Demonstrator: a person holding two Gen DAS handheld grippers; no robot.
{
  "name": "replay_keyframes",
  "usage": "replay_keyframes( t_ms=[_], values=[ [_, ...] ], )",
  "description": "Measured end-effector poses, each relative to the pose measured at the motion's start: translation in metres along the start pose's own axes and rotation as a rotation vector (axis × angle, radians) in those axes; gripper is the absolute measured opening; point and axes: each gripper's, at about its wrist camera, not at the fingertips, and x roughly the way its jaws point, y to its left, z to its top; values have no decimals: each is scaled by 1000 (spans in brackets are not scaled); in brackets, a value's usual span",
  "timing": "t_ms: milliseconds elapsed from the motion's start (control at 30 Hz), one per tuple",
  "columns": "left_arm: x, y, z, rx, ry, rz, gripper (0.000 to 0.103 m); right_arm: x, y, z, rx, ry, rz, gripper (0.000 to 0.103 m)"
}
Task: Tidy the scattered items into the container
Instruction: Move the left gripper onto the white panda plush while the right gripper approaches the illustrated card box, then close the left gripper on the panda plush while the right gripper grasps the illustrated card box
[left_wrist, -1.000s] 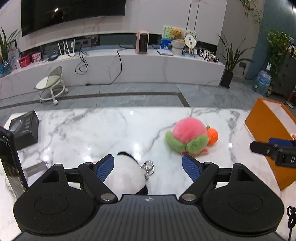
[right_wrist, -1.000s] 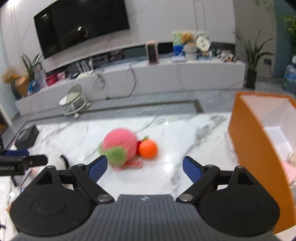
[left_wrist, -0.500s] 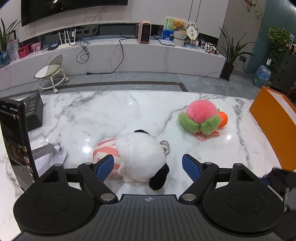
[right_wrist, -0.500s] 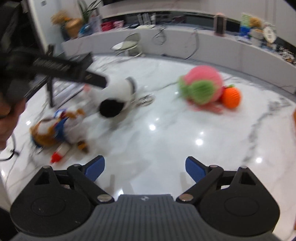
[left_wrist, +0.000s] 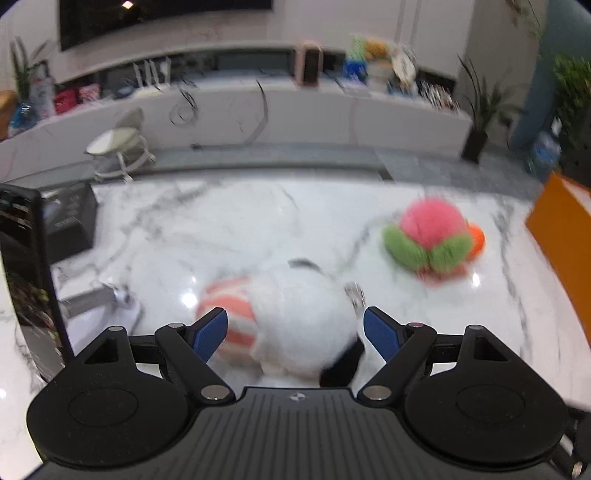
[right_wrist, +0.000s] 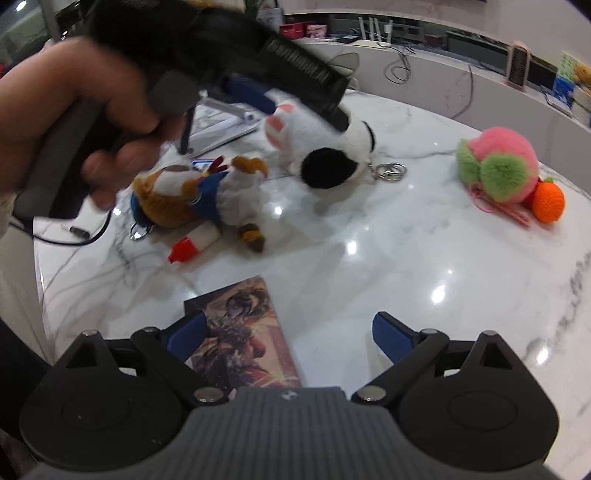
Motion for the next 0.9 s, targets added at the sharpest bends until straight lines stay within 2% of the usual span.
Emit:
replay_keyframes(
  t_ms=[67, 100, 267, 400, 567, 633, 800, 900],
  values=[
    [-3, -2, 3, 29, -51, 2, 96, -2, 4, -2, -33, -5, 5, 98],
    [-2, -4, 4, 55, -50, 5, 96, -2, 5, -3, -45, -9, 11, 98],
    [17, -13, 3, 159, 32, 11, 96, -1, 7, -5, -65, -10, 29, 100],
    [28, -11, -2, 188, 56, 38, 100, 1, 6, -5, -60, 0, 42, 100],
    [32, -3, 1, 158, 71, 25, 102, 0, 7, -5, -67, -2, 47, 100],
    [34, -5, 1, 177, 78, 27, 103, 0, 8, -6, -73, -5, 50, 100],
    [48, -23, -9, 329, 101, 94, 103, 0, 10, -7, -82, -14, 59, 100],
    [54, -29, -13, 366, 93, 137, 103, 0, 10, -8, -83, -17, 65, 100]
  ],
)
